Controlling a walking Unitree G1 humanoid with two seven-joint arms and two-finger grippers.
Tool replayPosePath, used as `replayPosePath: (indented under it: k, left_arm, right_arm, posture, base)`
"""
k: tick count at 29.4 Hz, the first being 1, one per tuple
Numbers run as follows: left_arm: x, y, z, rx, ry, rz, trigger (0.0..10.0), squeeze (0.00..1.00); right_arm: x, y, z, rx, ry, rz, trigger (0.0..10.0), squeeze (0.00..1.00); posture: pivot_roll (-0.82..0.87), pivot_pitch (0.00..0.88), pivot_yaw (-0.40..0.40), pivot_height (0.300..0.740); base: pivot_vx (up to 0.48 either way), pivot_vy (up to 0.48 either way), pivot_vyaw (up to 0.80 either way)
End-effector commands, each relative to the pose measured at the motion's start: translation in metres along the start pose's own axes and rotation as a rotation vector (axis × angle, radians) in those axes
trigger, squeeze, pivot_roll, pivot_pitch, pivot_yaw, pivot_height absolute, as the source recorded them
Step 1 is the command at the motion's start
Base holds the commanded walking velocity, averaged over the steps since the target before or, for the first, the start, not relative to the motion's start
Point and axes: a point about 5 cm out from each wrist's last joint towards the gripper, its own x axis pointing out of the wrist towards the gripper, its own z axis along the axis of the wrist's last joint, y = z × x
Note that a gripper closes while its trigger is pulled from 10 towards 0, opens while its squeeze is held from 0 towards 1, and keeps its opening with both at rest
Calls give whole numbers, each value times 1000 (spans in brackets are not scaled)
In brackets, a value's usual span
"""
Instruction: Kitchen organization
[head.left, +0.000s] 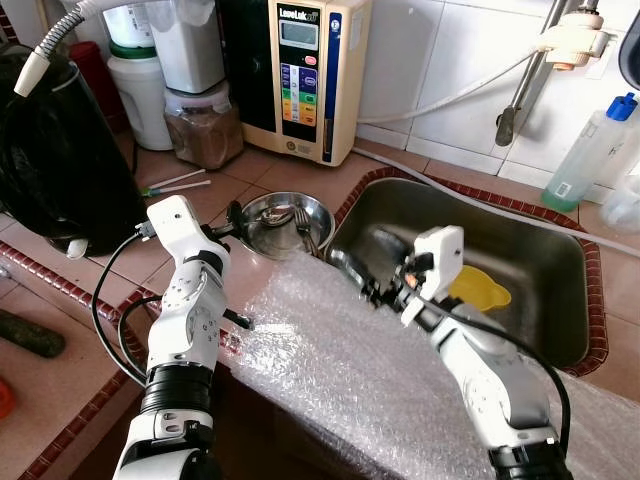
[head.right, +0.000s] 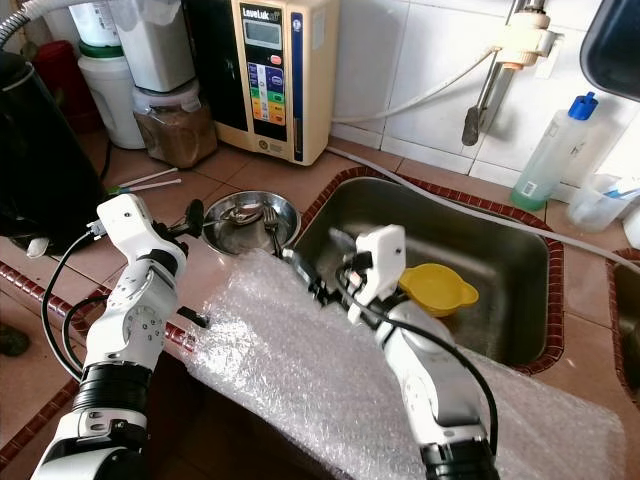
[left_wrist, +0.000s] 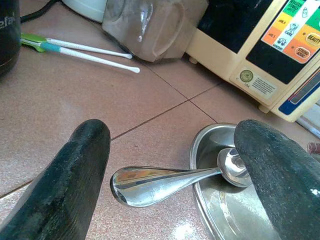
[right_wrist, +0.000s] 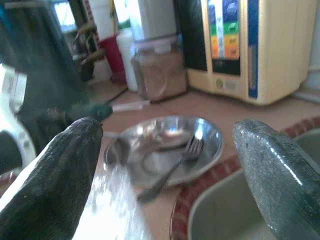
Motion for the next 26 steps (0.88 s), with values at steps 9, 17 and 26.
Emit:
replayPosePath:
  k: [9,17,26]
  left_arm:
    - [0,-6,-4,-12,29,-16,3765,0]
    - [0,-10,-8,-68,52,-33,0,0]
    - [-1,-10,-11,-121,80,-31,0,0]
  right_arm:
    - [6,1,-3,-1,43,10,10000,0]
    - [2,8,-19,-144,176,74,10000,0]
    - [-1,9,-23,-179,229,107,10000,0]
  posture:
    - [31,0,-2,740]
    - [25,0,-4,740]
    - [20,0,-2,740]
  base:
    - [0,0,0]
    - [0,0,0]
    - [0,0,0]
